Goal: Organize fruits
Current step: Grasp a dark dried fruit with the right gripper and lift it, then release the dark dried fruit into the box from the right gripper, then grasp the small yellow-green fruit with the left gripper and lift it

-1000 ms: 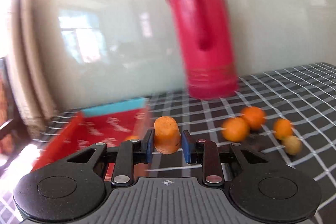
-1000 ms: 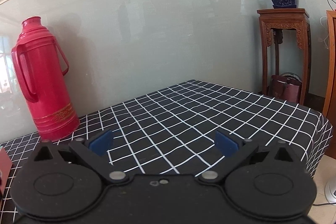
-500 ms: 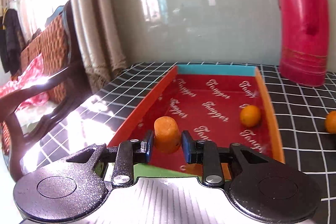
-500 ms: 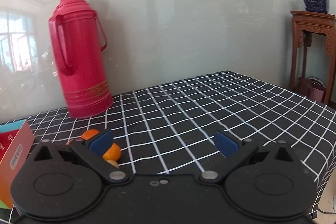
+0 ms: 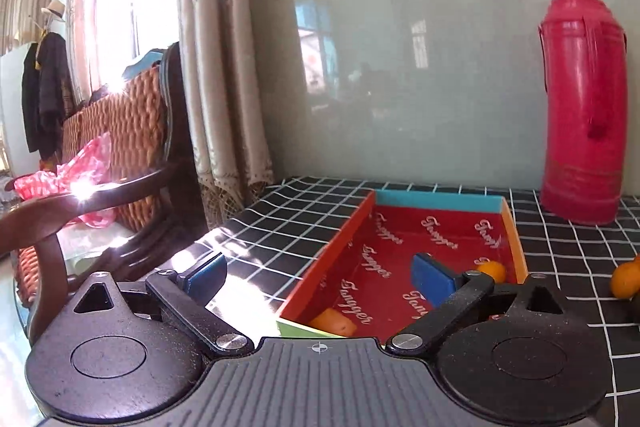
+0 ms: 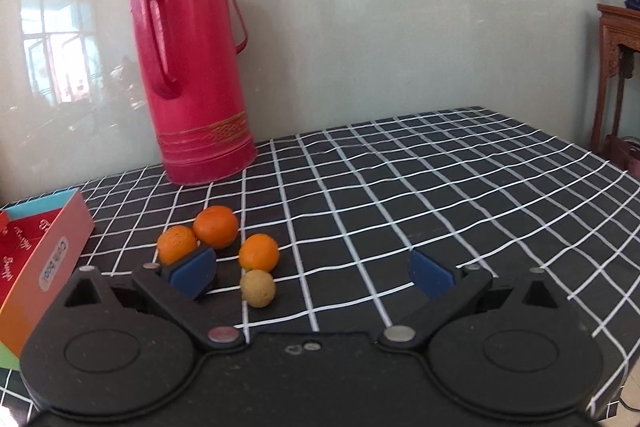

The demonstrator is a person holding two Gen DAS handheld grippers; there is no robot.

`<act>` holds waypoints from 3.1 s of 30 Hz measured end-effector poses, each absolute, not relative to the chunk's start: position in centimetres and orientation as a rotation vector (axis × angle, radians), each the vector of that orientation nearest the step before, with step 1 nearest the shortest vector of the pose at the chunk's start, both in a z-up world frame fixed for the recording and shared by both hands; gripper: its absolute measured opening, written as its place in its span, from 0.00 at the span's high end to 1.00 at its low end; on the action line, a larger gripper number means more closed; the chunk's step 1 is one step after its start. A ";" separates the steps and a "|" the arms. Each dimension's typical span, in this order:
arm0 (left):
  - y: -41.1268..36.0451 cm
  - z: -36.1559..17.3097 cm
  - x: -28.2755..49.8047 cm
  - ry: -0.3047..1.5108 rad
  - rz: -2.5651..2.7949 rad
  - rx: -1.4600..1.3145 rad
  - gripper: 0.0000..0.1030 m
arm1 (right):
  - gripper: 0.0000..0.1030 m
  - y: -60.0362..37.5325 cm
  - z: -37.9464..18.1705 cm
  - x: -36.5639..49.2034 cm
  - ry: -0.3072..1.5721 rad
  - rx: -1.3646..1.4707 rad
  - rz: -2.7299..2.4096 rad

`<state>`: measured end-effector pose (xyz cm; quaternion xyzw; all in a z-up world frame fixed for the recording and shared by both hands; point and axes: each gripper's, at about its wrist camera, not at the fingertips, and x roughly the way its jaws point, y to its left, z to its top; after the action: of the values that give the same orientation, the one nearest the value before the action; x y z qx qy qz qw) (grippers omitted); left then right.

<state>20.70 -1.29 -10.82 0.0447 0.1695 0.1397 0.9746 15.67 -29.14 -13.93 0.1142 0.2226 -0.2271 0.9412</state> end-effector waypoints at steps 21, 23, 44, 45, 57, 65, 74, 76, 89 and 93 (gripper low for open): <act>9.2 -10.2 17.3 0.296 0.497 0.006 0.00 | 0.31 -24.5 -15.6 23.9 0.585 0.095 -0.302; 10.0 -10.3 17.2 0.297 0.513 -0.004 0.00 | 0.34 -23.8 -15.7 24.1 0.583 0.051 -0.306; 11.1 -10.2 16.9 0.307 0.532 -0.039 0.00 | 0.71 -22.0 -14.5 22.3 0.494 0.200 -0.045; 11.2 -10.3 16.9 0.311 0.535 -0.040 0.00 | 0.71 -21.3 -14.1 22.0 0.467 0.197 -0.003; 12.6 -10.5 16.2 0.321 0.567 -0.022 0.00 | 0.68 -13.1 -13.4 22.4 0.431 0.070 0.261; 12.6 -10.4 16.4 0.329 0.563 -0.032 0.00 | 0.23 -13.7 -11.9 20.5 0.329 0.058 0.212; 9.5 -10.3 17.0 0.330 0.481 -0.005 0.00 | 0.06 -16.6 -11.1 18.5 0.259 0.002 -0.011; 8.3 -10.2 17.3 0.332 0.447 0.003 0.00 | 0.06 -17.5 -11.0 18.0 0.258 -0.017 -0.088; -4.1 -10.7 18.3 0.323 0.064 0.088 0.00 | 0.06 -29.1 -10.8 13.7 0.230 0.029 -0.655; -8.9 -11.2 18.3 0.350 -0.111 0.104 0.00 | 0.06 -32.5 -10.8 11.3 0.208 0.040 -0.797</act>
<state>18.33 -8.90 -11.24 0.0515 0.1739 -0.0553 0.9819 11.31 -32.52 -10.77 0.0195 0.1009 -0.3871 0.9163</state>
